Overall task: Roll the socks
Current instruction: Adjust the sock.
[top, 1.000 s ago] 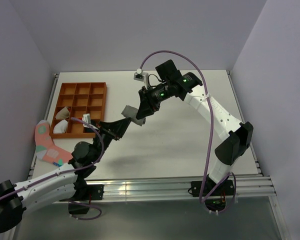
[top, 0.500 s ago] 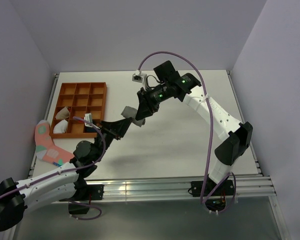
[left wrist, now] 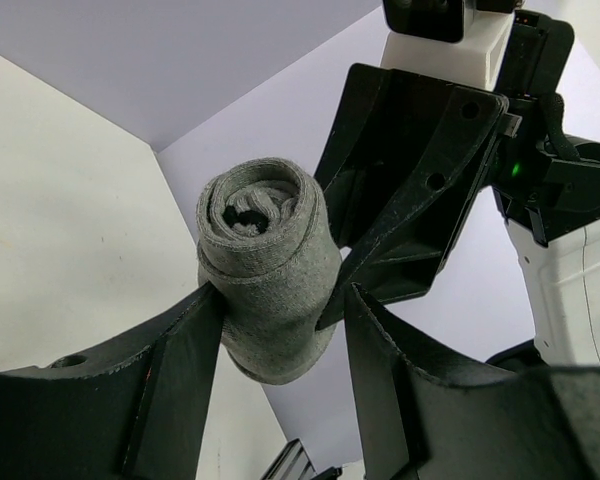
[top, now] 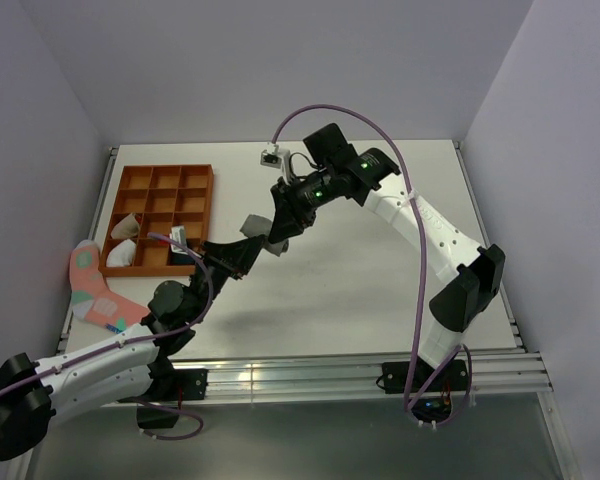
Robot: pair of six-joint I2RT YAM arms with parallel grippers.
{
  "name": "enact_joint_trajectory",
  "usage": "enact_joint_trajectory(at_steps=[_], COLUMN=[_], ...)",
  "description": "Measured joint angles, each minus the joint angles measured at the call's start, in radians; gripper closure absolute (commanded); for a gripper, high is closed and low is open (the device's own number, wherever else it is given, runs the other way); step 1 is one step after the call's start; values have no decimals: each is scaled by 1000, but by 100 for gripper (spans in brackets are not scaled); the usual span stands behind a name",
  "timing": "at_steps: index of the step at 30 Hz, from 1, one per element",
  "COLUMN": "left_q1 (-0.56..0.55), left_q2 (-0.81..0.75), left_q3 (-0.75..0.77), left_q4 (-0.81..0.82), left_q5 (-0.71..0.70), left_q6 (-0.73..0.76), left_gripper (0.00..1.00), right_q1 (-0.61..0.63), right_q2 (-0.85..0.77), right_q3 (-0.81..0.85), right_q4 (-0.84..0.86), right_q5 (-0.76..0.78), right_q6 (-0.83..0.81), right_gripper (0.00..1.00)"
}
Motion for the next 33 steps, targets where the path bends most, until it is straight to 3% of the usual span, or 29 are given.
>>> enact_joint_trajectory(at_steps=[24,30,33], left_q1=[0,0,0], left_q2=[-9,-9,-9], left_q3=[0,0,0], left_q4=[13,14,15], left_q5=[0,2,4], left_q6=[1,0,0], left_gripper=[47,59,72], right_q1=[36,42,43], right_q2=[-23,-23,-21], right_q3=[-28,-27,-21], right_q4=[20,16,6], right_q5=[-19,-17,-12], right_q6=[-45,-60,-69], right_gripper=[100,100,100])
